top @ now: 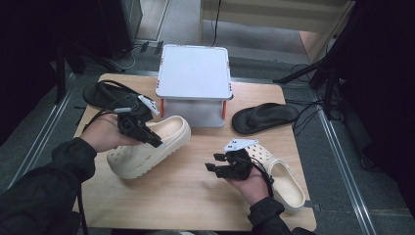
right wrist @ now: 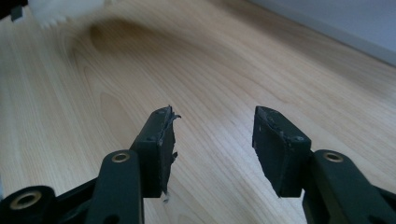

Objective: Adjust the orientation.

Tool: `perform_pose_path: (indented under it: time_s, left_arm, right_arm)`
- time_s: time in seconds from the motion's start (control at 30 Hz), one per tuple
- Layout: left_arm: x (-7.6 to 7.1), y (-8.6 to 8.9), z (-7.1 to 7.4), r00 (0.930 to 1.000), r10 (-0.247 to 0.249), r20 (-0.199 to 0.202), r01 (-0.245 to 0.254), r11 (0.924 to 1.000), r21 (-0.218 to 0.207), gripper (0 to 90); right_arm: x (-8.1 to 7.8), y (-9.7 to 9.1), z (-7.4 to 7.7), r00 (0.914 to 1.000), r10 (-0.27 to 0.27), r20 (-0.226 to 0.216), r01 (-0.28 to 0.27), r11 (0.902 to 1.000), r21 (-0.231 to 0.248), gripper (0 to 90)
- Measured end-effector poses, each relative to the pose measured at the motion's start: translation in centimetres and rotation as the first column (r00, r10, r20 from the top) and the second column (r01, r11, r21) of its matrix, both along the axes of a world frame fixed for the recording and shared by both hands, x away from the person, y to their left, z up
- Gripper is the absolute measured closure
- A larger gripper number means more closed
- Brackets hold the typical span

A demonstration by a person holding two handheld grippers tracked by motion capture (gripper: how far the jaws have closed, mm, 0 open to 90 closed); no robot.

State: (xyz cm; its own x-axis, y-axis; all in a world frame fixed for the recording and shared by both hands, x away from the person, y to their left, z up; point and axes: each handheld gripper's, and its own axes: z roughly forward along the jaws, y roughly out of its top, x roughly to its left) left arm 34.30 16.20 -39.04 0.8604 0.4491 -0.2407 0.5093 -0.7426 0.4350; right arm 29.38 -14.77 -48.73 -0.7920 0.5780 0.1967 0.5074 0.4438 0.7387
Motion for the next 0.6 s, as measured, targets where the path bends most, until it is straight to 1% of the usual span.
perform_pose_path:
  time_s: [0.03,0.07,0.1,0.13,0.2,0.23,0.33,0.4,0.43,0.47,0.5,0.53,0.57,0.6]
  left_arm:
    - [0.0,-0.6,-0.2,0.9999,-0.015,-0.007,0.015,0.9998,0.009,80.3]
    - [-0.1,-1.1,-0.3,0.9998,-0.02,0.0,0.02,0.9997,0.015,80.3]
    - [-0.1,-1.1,-0.3,0.9998,-0.02,0.0,0.02,0.9997,0.015,80.3]
    - [-0.2,-2.0,-0.6,0.9995,-0.031,-0.003,0.031,0.9994,0.015,80.3]
    - [-0.1,-2.7,-1.0,0.9992,-0.038,-0.009,0.039,0.9989,0.026,80.3]
    - [-0.2,-3.2,-1.2,0.9993,-0.038,-0.001,0.038,0.9989,0.029,80.2]
    - [-0.1,-4.5,-2.3,0.9993,-0.038,-0.003,0.038,0.9974,0.061,80.1]
    - [-0.1,-5.2,-3.0,0.9986,-0.053,-0.005,0.053,0.9953,0.081,80.1]
    - [-0.2,-5.6,-3.5,0.9987,-0.049,-0.016,0.05,0.9953,0.083,80.2]
    - [-0.2,-5.9,-3.7,0.9983,-0.057,-0.009,0.057,0.9943,0.09,80.2]
    - [-0.3,-6.2,-4.0,0.9987,-0.051,-0.012,0.051,0.9945,0.091,80.2]
    - [-0.3,-6.4,-4.3,0.9983,-0.055,-0.019,0.056,0.9945,0.088,80.2]
    - [-0.3,-6.5,-4.6,0.9984,-0.054,-0.017,0.055,0.9947,0.087,80.1]
    - [-0.2,-6.6,-4.9,0.9985,-0.046,-0.028,0.048,0.9955,0.082,80.1]
  right_arm:
    - [-0.1,-0.1,0.1,1.0,-0.002,0.004,0.002,1.0,0.007,49.7]
    - [-0.1,-0.3,0.3,0.9999,-0.004,0.009,0.004,0.9999,0.015,49.8]
    - [-0.1,-0.3,0.3,0.9999,-0.004,0.009,0.004,0.9999,0.015,49.8]
    - [-0.2,-0.5,0.5,0.9998,-0.01,0.016,0.009,0.9997,0.024,49.8]
    - [-0.2,-0.7,0.6,0.9997,-0.014,0.018,0.013,0.9995,0.03,49.9]
    - [-0.3,-0.7,0.6,0.9997,-0.016,0.016,0.015,0.9994,0.032,50.0]
    - [-0.3,-1.0,0.7,0.9995,-0.022,0.025,0.021,0.999,0.04,50.3]
    - [-0.3,-1.2,0.8,0.9993,-0.029,0.023,0.028,0.9988,0.041,50.5]
    - [-0.3,-1.2,0.8,0.9993,-0.031,0.02,0.03,0.9985,0.046,50.5]
    - [-0.3,-1.3,0.8,0.9992,-0.031,0.024,0.029,0.9985,0.045,50.6]
    - [-0.2,-1.3,0.8,0.9992,-0.032,0.025,0.031,0.9985,0.044,50.7]
    - [-0.2,-1.4,0.8,0.9992,-0.035,0.022,0.034,0.9985,0.044,50.8]
    - [-0.2,-1.4,0.7,0.9991,-0.034,0.023,0.033,0.9985,0.043,50.9]
    - [-0.1,-1.4,0.7,0.9992,-0.034,0.022,0.033,0.9985,0.044,50.9]
